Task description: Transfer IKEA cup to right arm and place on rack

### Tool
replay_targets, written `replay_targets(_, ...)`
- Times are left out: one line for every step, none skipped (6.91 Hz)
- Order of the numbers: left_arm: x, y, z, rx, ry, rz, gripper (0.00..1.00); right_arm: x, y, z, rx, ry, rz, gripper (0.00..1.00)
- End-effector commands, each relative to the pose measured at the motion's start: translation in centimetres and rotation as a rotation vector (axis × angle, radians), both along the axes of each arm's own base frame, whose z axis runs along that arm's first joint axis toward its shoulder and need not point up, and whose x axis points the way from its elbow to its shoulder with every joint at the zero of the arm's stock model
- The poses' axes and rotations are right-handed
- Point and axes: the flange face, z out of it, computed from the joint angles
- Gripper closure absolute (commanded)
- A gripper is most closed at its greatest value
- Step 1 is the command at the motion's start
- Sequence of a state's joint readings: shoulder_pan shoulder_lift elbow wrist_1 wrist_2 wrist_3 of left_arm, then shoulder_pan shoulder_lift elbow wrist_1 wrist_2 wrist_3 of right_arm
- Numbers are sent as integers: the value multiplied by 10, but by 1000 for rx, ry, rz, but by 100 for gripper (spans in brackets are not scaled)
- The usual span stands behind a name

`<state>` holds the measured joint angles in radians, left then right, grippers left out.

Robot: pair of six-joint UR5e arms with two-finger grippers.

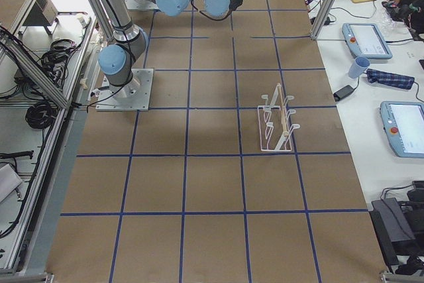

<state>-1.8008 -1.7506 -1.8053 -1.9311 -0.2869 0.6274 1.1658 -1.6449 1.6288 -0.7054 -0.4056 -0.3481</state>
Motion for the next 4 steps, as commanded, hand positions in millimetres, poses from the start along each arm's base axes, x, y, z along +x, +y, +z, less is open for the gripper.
replay_targets(-1,0,-1,1,-1,-3,100,-1,-1,0,-13,8,3,51)
replay_targets(0,0,-2,3,-2,-1,100,-2,-2,0,-24,16,4,56)
replay_targets(-1,0,-1,6,-2,-4,92,-4,-3,1,-27,18,0,56)
replay_targets(-1,0,-3,11,-3,-5,79,-5,-2,2,-27,18,-2,56)
